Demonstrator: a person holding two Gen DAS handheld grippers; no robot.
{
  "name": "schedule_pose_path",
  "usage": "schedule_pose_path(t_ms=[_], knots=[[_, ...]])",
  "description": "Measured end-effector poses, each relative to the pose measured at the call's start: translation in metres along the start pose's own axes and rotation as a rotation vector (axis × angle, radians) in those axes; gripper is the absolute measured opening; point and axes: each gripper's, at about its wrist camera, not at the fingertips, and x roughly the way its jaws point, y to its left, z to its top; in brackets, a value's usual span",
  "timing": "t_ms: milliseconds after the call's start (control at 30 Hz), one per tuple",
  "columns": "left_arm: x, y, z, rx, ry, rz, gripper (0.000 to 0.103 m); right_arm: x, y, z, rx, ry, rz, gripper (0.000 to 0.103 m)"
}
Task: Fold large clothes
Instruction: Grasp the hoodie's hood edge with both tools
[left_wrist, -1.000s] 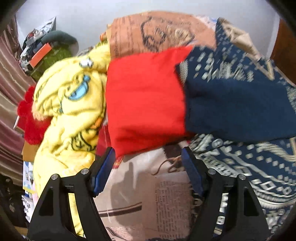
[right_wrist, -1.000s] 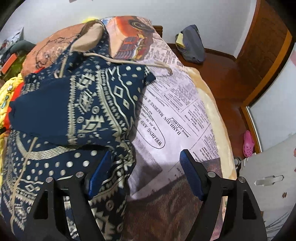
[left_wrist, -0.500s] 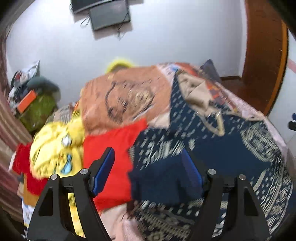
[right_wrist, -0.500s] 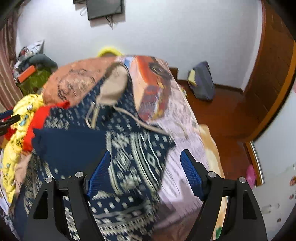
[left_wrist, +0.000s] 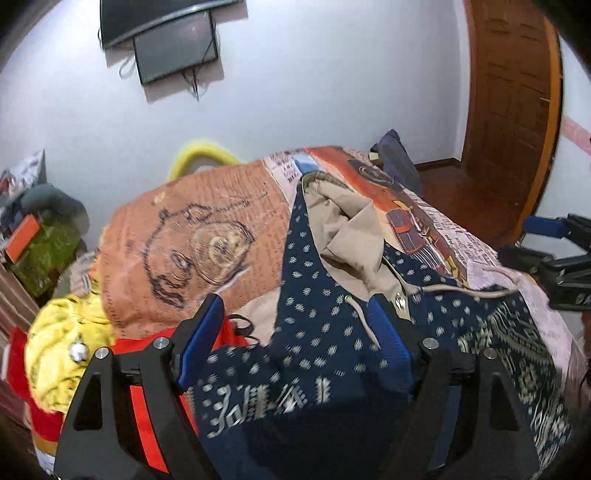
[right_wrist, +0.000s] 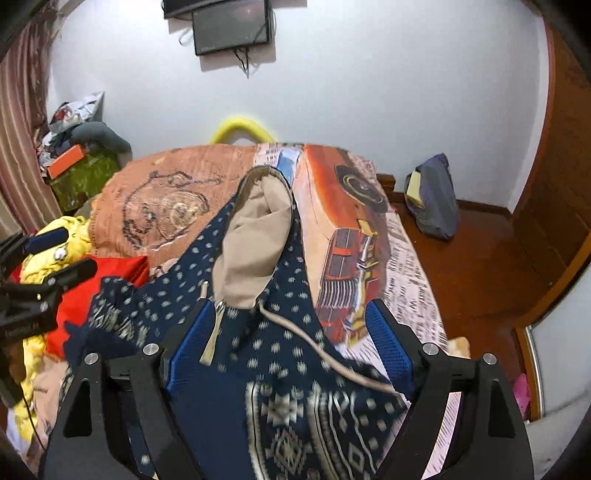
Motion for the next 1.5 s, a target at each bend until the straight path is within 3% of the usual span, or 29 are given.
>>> schedule_pose_path(t_ms=[300,567,667,733,767,833,867,933,1000,1033,1133,1300,1500], knots=[[0.092,0.027,0.01,-0.194,0.152,-0.138,0.079,0.109,-0.012,0.018,0.057,0.183,0.018,0.081],[0.169,0.042,0.004,-0.313,0.306,-0.171,0.079,0.194,-0.025,0.021,0.213,0.363,0.111,0.08],[0.19,0.038,0.003,-0.329,0.336,-0.185,0.079,0.208,-0.025,0.02,0.218,0.376,0.098,0.066],[0.203,0.037,0.004,-0.351,0.353,-0.171,0.079,0.213,-0.025,0.018,0.218,0.375,0.095,0.051],[0.209,0.037,0.004,-0.362,0.36,-0.176,0.079,0.212,-0.026,0.017,0.227,0.37,0.104,0.045],[0.22,0.037,0.002,-0.39,0.37,-0.174,0.079,0.211,-0.028,0.013,0.245,0.37,0.141,0.015],[0.223,0.036,0.002,-0.4,0.37,-0.174,0.076,0.21,-0.029,0.012,0.251,0.371,0.148,0.013],[0.224,0.035,0.002,-0.409,0.355,-0.202,0.045,0.202,-0.028,0.01,0.227,0.359,0.125,0.01],[0.219,0.031,0.003,-0.392,0.345,-0.216,0.023,0.19,-0.025,0.01,0.179,0.338,0.101,0.009],[0.213,0.027,0.005,-0.362,0.338,-0.186,0.014,0.182,-0.026,0.01,0.166,0.326,0.096,0.009],[0.187,0.02,0.011,-0.266,0.298,-0.159,0.012,0.152,-0.028,0.013,0.144,0.281,0.098,0.009],[0.122,0.017,0.02,-0.185,0.226,-0.205,0.012,0.091,-0.03,0.017,0.122,0.213,0.131,0.009],[0.056,0.015,0.009,-0.15,0.234,-0.282,0.012,0.018,-0.021,0.001,0.078,0.159,0.196,0.009]])
